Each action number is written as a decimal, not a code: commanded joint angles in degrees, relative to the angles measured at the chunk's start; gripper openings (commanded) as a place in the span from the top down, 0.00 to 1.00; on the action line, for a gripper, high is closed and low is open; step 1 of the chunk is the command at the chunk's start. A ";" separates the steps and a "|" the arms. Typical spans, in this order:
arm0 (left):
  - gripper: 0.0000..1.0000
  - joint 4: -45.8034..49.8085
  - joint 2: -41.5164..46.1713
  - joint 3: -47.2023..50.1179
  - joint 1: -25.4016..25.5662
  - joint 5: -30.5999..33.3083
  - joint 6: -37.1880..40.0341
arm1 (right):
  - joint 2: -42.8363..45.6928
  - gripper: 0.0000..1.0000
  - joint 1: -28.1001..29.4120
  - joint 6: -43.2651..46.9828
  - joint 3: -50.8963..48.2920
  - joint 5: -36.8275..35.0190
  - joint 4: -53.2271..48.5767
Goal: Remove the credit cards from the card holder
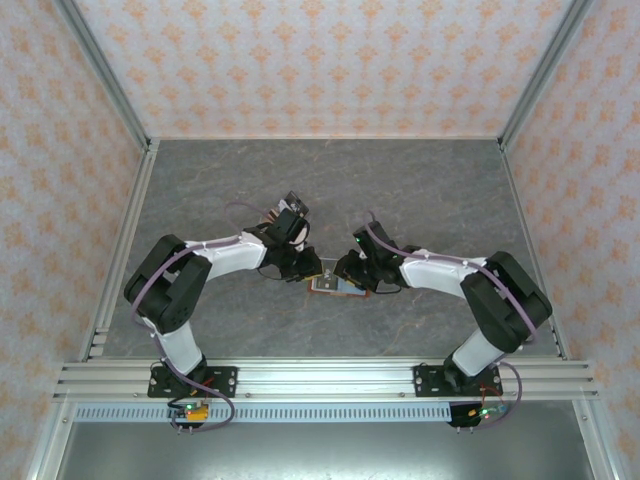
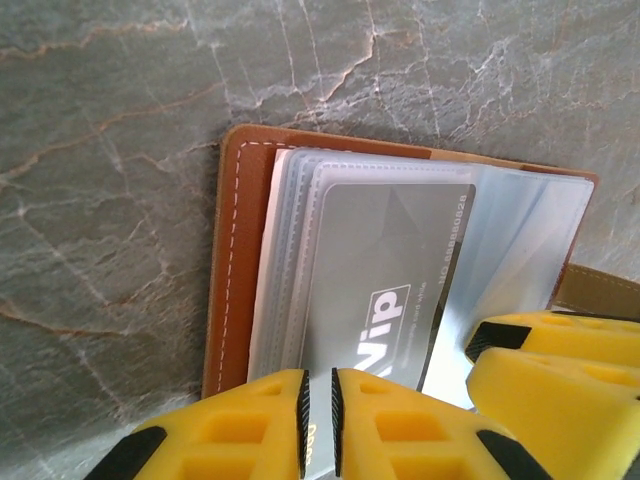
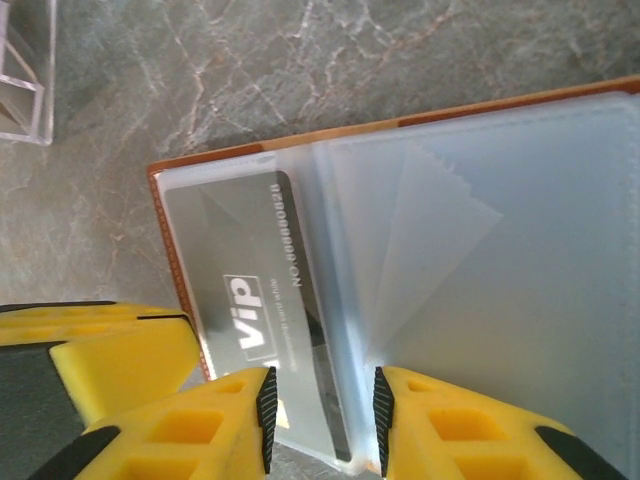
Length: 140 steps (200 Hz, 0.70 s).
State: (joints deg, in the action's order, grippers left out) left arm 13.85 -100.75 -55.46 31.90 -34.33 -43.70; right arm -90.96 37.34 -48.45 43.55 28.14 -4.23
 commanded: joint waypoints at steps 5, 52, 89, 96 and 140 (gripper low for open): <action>0.83 -0.92 -1.53 0.23 0.21 -0.82 -0.46 | -0.75 0.66 0.46 -0.60 -0.45 -0.36 -0.26; 0.81 -1.49 -2.87 0.52 0.33 -0.98 -0.90 | -1.18 0.70 0.45 -0.29 -0.66 0.38 1.53; 0.82 -2.22 -3.04 1.38 0.62 -1.21 -1.38 | -1.59 0.78 0.45 -0.16 -1.01 0.08 2.48; 0.82 -2.27 -3.18 1.56 0.77 -1.19 -1.38 | -1.77 0.78 0.45 -0.24 -1.18 0.15 2.69; 0.83 -2.49 -3.50 2.24 0.80 -0.92 -1.56 | -1.85 0.84 0.45 -0.42 -1.54 -0.43 3.24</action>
State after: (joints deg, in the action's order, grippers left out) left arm 10.76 -102.30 -54.78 31.90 -35.99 -44.99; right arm -92.31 37.34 -48.49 42.98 28.45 -2.35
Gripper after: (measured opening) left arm 0.173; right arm 0.174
